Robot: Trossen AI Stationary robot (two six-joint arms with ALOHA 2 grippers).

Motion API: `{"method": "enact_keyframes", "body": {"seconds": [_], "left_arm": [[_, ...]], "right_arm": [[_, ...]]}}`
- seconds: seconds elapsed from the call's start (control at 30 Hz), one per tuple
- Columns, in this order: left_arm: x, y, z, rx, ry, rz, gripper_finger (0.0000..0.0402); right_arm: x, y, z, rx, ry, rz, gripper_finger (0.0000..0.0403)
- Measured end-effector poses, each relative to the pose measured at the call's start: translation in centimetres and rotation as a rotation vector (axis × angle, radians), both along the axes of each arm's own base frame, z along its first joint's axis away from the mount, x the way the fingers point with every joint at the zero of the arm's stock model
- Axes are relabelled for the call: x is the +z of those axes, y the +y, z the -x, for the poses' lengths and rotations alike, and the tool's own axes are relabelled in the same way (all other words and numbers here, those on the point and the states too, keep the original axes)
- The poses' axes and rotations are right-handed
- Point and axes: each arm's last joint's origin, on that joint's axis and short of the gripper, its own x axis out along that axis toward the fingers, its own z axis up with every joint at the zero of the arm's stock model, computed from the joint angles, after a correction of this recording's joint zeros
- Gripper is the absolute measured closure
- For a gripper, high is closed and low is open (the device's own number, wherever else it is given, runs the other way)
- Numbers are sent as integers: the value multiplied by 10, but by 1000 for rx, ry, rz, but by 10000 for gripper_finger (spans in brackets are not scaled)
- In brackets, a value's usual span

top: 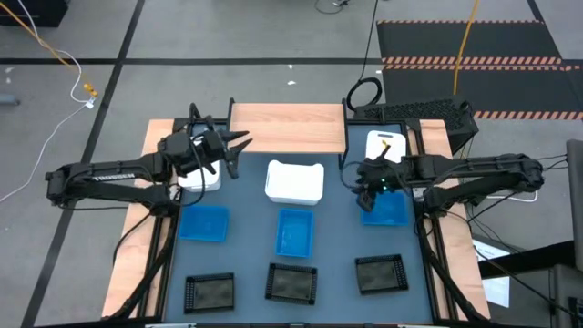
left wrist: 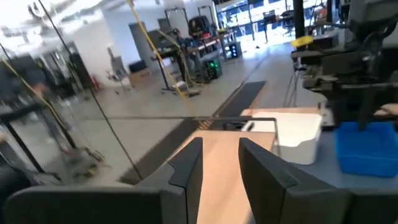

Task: Stack baskets on shelf by color
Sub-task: Put the right blue bin on the shelf

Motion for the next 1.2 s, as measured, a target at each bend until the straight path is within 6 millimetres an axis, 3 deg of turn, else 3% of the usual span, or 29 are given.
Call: {"method": "enact_keyframes", "body": {"seconds": [0.23,0.37,0.57,0.83,1.2], "left_arm": [[-1,-6,-3,-34,-46,117,295],[-3,-10,-3,-50,-9,93,295],[-10,-10,-3,-49,57,104,295],[-21,-10,-1,-42,162,144,295],[-19,-6,0,-21,140,146,295]], "right_arm": [[20,6,5,-167,288,-94,238],[14,7,9,-263,398,-122,238],[3,8,4,-359,413,-233,238],[-36,9,1,-386,370,-282,238],[-81,12,-2,-352,255,-405,238]]}}
